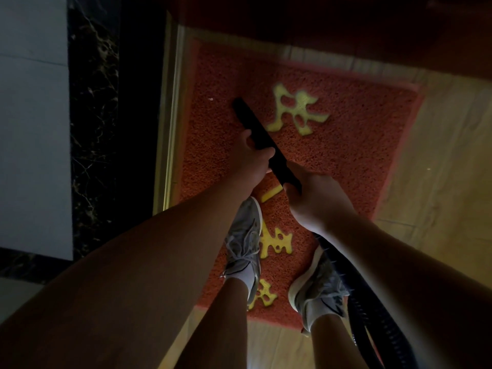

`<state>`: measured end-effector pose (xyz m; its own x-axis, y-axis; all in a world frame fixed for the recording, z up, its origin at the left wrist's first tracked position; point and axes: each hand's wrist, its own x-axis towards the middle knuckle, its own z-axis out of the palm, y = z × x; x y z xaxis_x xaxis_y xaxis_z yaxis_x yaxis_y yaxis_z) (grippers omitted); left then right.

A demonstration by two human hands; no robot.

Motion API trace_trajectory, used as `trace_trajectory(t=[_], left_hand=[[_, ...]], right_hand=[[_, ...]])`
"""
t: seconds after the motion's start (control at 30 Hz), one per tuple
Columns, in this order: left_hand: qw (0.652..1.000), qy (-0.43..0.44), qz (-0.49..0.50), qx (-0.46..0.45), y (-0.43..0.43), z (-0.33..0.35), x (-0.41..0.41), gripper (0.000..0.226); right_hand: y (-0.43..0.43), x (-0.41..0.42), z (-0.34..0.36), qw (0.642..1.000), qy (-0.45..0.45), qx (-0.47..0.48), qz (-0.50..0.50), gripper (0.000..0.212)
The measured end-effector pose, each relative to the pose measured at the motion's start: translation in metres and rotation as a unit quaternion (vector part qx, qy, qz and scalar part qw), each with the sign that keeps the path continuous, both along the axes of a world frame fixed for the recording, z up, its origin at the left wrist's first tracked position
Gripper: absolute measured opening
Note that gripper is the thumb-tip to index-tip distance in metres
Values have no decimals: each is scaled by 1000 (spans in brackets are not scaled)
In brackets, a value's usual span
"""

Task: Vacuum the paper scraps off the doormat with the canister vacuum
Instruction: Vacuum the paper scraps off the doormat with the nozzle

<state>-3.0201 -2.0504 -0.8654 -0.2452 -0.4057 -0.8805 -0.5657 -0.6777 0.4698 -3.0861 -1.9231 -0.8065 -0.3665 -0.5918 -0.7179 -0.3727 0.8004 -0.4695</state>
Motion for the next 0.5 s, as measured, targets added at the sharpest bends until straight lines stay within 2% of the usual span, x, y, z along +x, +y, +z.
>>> trace_trajectory(t=[0.5], left_hand=[[999,-1,43,-7,-26,-7,18,69]], right_hand=[[-26,14,-11,999,14,-13,29,48]])
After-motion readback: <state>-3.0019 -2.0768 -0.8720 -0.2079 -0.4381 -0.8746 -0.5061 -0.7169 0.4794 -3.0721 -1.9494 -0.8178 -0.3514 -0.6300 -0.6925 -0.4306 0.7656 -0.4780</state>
